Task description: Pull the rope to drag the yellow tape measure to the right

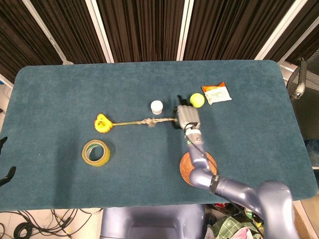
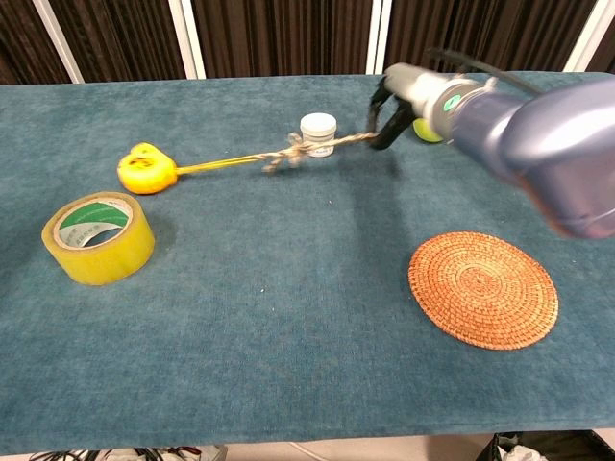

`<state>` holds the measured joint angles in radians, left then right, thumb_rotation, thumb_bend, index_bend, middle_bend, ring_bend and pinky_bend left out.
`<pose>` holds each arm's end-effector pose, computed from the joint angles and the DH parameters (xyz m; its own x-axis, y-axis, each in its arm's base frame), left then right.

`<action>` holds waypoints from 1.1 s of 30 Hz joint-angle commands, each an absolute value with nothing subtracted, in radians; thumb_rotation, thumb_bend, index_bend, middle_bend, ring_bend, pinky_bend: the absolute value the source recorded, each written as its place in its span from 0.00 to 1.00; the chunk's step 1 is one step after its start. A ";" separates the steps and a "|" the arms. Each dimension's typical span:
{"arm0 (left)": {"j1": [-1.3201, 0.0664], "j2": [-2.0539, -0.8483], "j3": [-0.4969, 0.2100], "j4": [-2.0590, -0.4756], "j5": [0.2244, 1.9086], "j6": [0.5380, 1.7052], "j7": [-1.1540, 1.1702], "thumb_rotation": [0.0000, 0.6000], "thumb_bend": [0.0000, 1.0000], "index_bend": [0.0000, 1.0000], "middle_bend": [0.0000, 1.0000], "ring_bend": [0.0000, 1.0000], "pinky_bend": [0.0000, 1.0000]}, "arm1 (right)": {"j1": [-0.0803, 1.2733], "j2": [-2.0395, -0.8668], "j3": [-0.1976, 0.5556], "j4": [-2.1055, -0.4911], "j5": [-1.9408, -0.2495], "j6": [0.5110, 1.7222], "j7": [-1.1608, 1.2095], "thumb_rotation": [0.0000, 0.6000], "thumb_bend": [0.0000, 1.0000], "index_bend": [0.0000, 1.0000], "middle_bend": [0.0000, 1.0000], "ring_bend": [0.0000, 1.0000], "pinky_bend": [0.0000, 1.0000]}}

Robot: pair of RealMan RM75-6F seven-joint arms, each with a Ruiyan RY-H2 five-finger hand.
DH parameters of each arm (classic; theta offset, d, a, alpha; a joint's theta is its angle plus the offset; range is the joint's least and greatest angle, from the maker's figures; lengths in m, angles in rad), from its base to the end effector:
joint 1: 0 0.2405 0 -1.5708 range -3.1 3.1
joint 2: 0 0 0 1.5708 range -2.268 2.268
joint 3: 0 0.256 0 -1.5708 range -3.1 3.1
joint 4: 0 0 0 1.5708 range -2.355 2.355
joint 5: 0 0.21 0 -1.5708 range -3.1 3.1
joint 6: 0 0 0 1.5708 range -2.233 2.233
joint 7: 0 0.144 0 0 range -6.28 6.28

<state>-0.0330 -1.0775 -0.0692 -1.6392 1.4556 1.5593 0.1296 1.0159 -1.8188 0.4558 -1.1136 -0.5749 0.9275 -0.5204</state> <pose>-0.3175 0.1679 0.1849 0.5225 -0.0602 0.8505 0.8515 0.0884 -0.5169 -0.0882 -0.4356 -0.0433 0.2334 -0.2351 0.9435 -0.9722 -0.0393 0.2307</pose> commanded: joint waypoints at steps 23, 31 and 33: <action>-0.029 -1.085 -0.076 -1.639 1.441 1.566 0.152 1.00 0.30 0.10 0.00 0.00 0.00 | 0.814 -1.457 0.397 -1.187 -0.558 0.907 -0.433 1.00 0.42 0.72 0.00 0.08 0.15; -0.028 -1.087 -0.078 -1.640 1.438 1.569 0.156 1.00 0.30 0.10 0.00 0.00 0.00 | 0.776 -1.401 0.385 -1.130 -0.547 0.890 -0.407 1.00 0.42 0.72 0.00 0.08 0.15; -0.027 -1.087 -0.078 -1.639 1.437 1.568 0.154 1.00 0.30 0.10 0.00 0.00 0.00 | 0.766 -1.384 0.382 -1.115 -0.544 0.884 -0.404 1.00 0.42 0.72 0.00 0.08 0.15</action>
